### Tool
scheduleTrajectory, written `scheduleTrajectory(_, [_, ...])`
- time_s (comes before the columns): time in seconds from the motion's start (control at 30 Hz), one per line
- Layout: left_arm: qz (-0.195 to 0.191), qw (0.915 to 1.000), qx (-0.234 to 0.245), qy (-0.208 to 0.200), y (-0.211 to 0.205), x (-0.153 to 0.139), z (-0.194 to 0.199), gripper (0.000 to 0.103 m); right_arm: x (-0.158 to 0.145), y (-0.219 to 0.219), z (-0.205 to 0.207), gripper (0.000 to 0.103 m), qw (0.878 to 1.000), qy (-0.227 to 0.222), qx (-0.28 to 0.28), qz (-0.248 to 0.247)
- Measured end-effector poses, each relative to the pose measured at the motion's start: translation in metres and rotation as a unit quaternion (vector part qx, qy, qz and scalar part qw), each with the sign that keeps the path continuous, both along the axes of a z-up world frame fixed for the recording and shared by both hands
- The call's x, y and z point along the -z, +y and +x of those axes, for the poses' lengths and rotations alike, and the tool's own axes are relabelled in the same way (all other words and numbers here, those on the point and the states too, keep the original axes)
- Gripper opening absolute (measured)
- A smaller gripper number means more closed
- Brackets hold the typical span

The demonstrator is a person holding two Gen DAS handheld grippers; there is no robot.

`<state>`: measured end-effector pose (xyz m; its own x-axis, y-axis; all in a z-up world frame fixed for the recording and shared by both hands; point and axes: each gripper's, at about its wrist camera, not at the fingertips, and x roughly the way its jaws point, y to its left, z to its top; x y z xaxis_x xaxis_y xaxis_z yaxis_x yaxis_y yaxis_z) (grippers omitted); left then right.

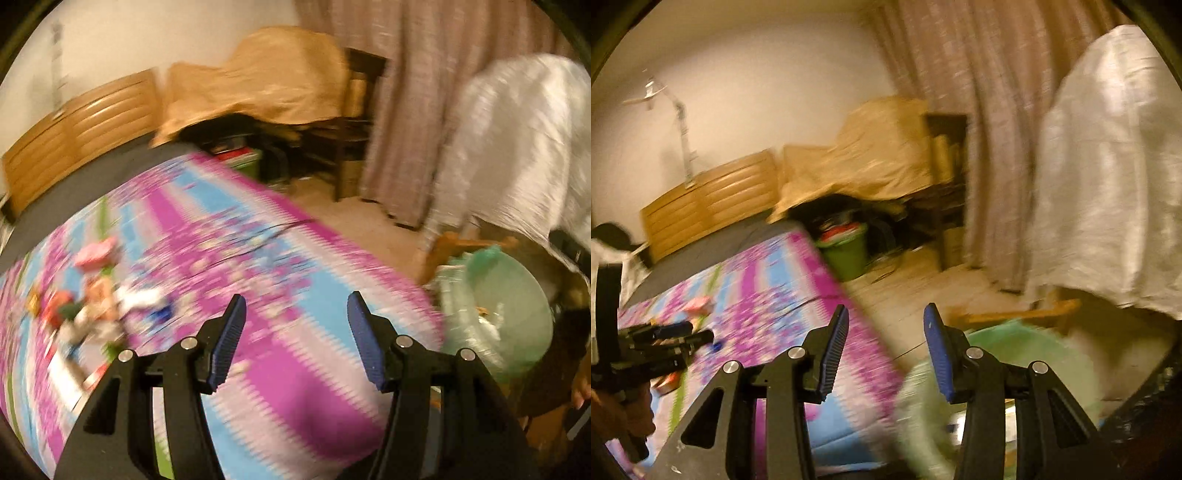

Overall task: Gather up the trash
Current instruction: 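Grasp the white medicine box with left tool while right tool grasps red-white box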

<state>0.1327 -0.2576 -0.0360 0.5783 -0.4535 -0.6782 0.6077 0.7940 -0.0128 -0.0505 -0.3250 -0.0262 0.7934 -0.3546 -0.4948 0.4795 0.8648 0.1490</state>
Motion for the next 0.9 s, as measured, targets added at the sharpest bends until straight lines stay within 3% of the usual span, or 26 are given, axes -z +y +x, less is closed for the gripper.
scheduleTrajectory(0.1, [-0.011,0.998,-0.062,0.006,0.063,-0.002,0.015,0.06,0.018,0.042,0.04,0.047,0.997,0.027,-0.072,0.011])
scheduleTrajectory(0.23, [-0.024,0.99,-0.135,0.033,0.142,0.001,0.039,0.067,0.041,0.113,0.093,0.057,0.983,0.058,-0.174,0.017])
scheduleTrajectory(0.33, [-0.047,0.9735,-0.214,0.065,0.209,0.011,0.063,0.074,0.052,0.163,0.122,0.067,0.969,0.074,-0.237,0.008])
scheduleTrajectory(0.47, [-0.122,0.9381,-0.292,0.141,0.278,0.035,0.099,0.085,0.067,0.212,0.151,0.071,0.949,0.096,-0.3,-0.003])
scheduleTrajectory(0.5, [-0.136,0.9297,-0.304,0.157,0.287,0.042,0.105,0.085,0.072,0.223,0.157,0.072,0.944,0.103,-0.314,-0.005])
scheduleTrajectory(0.57, [-0.148,0.922,-0.306,0.185,0.291,0.058,0.116,0.086,0.075,0.232,0.164,0.073,0.938,0.109,-0.329,-0.007])
scheduleTrajectory(0.73, [-0.127,0.9256,-0.295,0.2,0.273,0.09,0.141,0.089,0.088,0.245,0.185,0.075,0.925,0.13,-0.357,-0.008])
scheduleTrajectory(0.87, [-0.105,0.9179,-0.321,0.208,0.275,0.115,0.165,0.089,0.098,0.249,0.201,0.075,0.91,0.146,-0.387,-0.017])
scheduleTrajectory(0.9, [-0.104,0.9149,-0.321,0.221,0.278,0.121,0.17,0.079,0.1,0.252,0.205,0.075,0.905,0.149,-0.399,-0.024])
